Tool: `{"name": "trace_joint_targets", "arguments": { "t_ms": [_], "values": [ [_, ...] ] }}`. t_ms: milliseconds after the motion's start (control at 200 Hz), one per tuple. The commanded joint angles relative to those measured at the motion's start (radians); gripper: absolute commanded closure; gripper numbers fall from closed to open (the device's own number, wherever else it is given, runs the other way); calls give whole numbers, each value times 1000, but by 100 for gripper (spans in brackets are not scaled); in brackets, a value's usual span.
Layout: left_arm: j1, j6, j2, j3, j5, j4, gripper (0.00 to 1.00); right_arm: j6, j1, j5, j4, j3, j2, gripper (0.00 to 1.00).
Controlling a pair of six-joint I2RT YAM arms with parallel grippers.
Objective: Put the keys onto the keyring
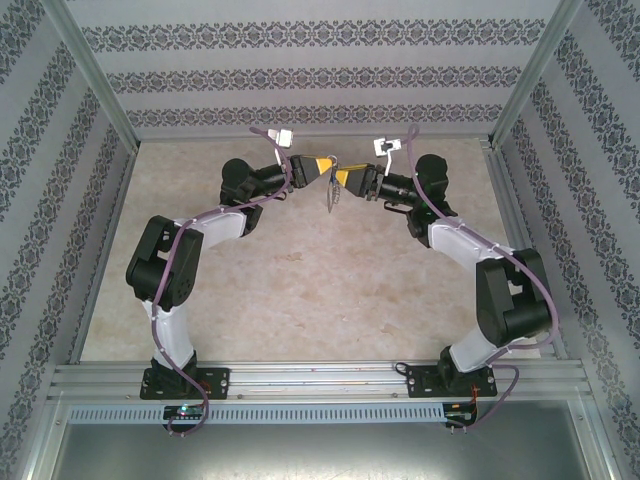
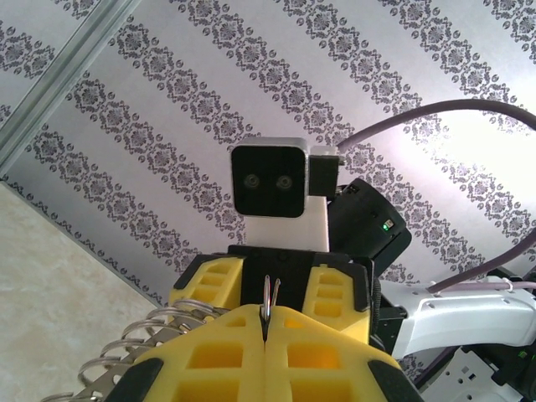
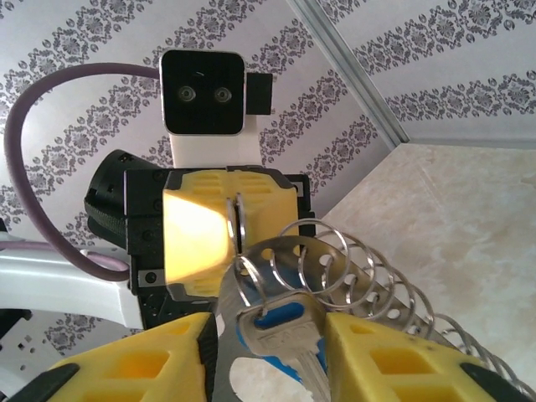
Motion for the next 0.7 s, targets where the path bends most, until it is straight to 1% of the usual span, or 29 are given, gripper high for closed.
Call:
{"name": "trace_joint_targets", "arguments": {
  "t_ms": [0,120,185,275,485,695],
  "values": [
    [-13,21,-41,7,-9,66,100,28,11,-17,94,22,17,70],
    [-13,25,-41,10,-7,61,100,46,12,-21,118,22,33,82],
    [-13,28,-41,11,-7,58,100,55,13,-28,133,21,40,93],
    [-12,30,-43,11,-8,57,100,59,17,-29,135,19,44,100],
    [-13,43,-49,14,-12,47,100,53,32,-37,128,10,43,100],
    [-13,48,-52,19,-10,40,100,17,58,-72,65,0,28,100]
  ]
}}
